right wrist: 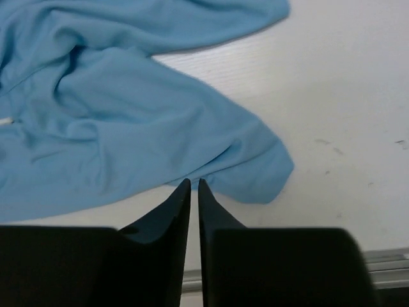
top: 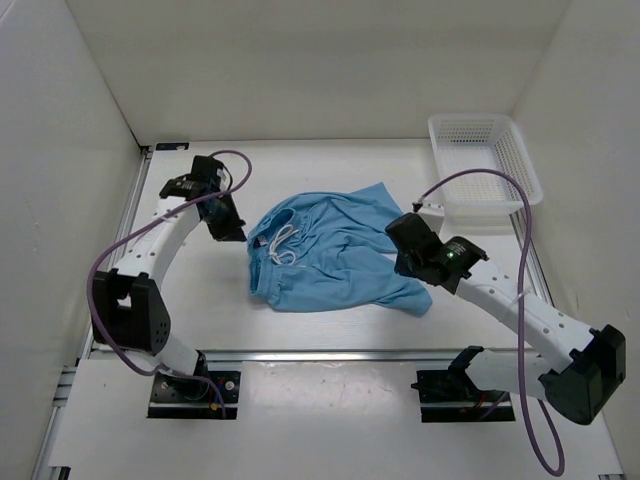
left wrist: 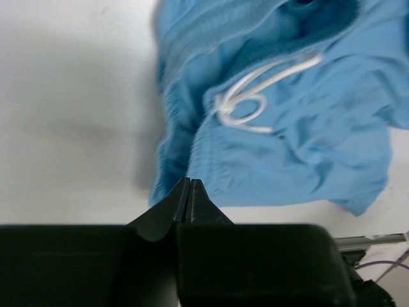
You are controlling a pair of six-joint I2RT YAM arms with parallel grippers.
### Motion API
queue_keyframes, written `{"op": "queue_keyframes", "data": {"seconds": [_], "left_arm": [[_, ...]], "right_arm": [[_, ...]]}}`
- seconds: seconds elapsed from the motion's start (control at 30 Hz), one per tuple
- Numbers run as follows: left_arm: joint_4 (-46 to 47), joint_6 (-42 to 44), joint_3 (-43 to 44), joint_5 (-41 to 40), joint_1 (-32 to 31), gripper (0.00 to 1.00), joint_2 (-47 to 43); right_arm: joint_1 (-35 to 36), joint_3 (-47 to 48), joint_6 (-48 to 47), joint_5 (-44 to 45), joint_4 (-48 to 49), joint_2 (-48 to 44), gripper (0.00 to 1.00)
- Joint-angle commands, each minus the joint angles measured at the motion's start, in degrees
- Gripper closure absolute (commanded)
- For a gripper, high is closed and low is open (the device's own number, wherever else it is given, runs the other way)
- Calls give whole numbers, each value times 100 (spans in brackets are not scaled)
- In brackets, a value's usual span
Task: Fold and stack the shorts
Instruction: Flatten the shorts out
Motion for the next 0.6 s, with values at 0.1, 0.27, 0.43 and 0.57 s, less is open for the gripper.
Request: {"op": "queue_keyframes", "data": {"seconds": [0.1, 0.27, 0.43, 0.57], "left_arm": [[263, 52, -1599, 94, -358, 33, -806], [545, -167, -1839, 8, -1203, 0, -508], [1011, -238, -1839, -212, -1424, 0, 343], [1082, -238, -1498, -361, -1424, 29, 907]], "right_arm": [[-304, -1466, 1617, -2359, 702, -736, 88], [-928, -2802, 2393, -3322, 1471, -1633, 36], [-1841, -3305, 2798, -3771, 1593, -2090, 18], [-2493, -3586, 2772, -3964, 1866, -1986, 19]]}}
